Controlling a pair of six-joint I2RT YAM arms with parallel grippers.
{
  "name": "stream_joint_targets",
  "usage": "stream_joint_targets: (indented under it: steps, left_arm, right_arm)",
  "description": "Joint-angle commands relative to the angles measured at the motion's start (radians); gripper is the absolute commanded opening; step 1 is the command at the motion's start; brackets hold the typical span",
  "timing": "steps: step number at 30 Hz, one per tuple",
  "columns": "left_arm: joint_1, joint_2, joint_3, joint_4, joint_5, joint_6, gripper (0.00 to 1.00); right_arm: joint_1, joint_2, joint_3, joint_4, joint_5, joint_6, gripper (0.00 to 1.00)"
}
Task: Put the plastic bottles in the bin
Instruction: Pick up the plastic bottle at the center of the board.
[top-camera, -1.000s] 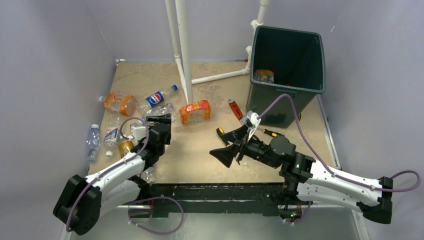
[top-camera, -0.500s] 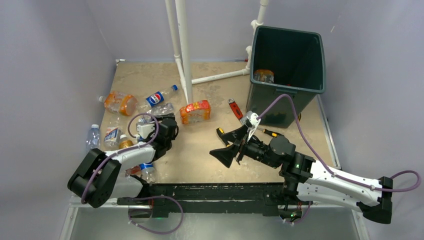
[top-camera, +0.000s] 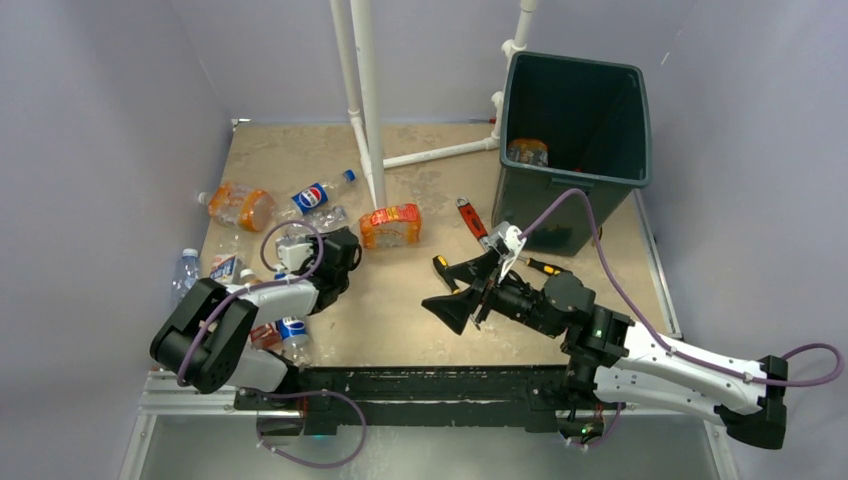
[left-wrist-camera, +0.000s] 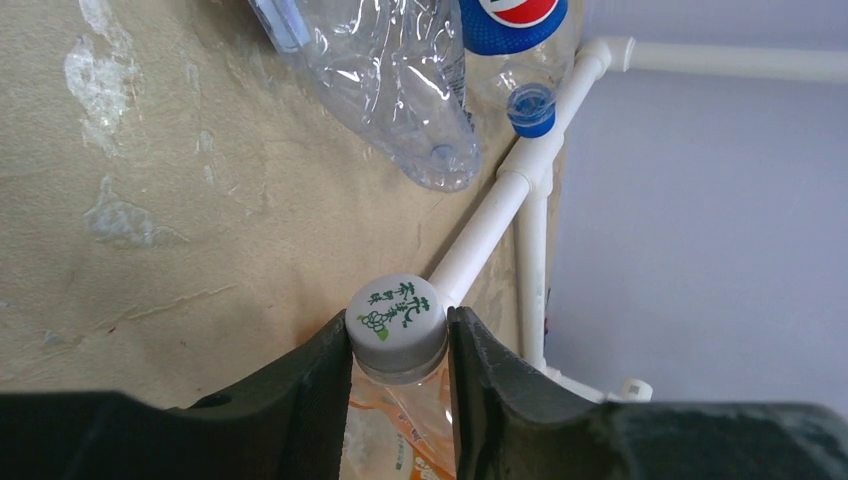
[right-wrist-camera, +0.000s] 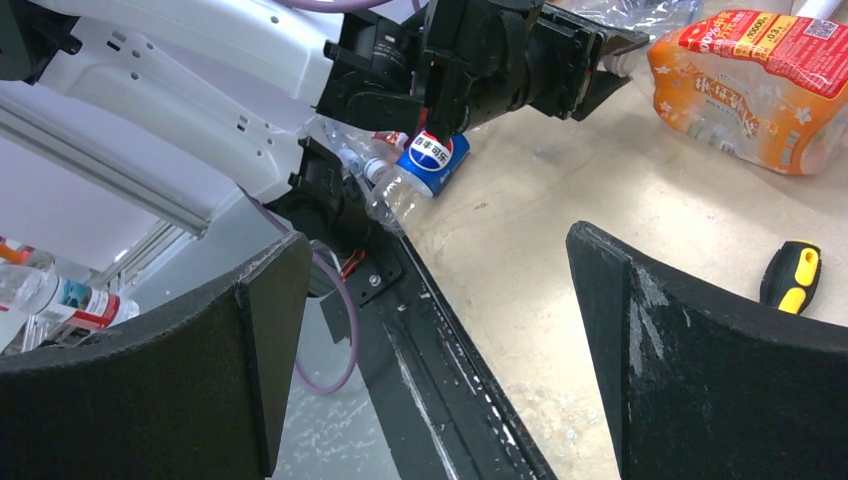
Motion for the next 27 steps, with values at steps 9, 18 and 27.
stream_joint_targets:
  steps: [9, 18, 27]
  left_arm:
    - [0.020, -0.189, -0.020, -0.061, -0.074, 0.127, 0.00]
    - [0.020, -0.698, 0.186, -0.609, 0.096, 0.774, 0.00]
    - [0.020, -0.782, 0.470, -0.841, 0.507, 1.372, 0.00]
  right_arm:
    - [0.004, -0.019, -0.003, -0.009, 0.007, 0.002, 0.99]
    - [0.006, 0.081, 0.214, -0.184, -0.084, -0.192, 0.99]
    - [0.006, 0.233, 0.431, -0.350, -0.170, -0.384, 0.99]
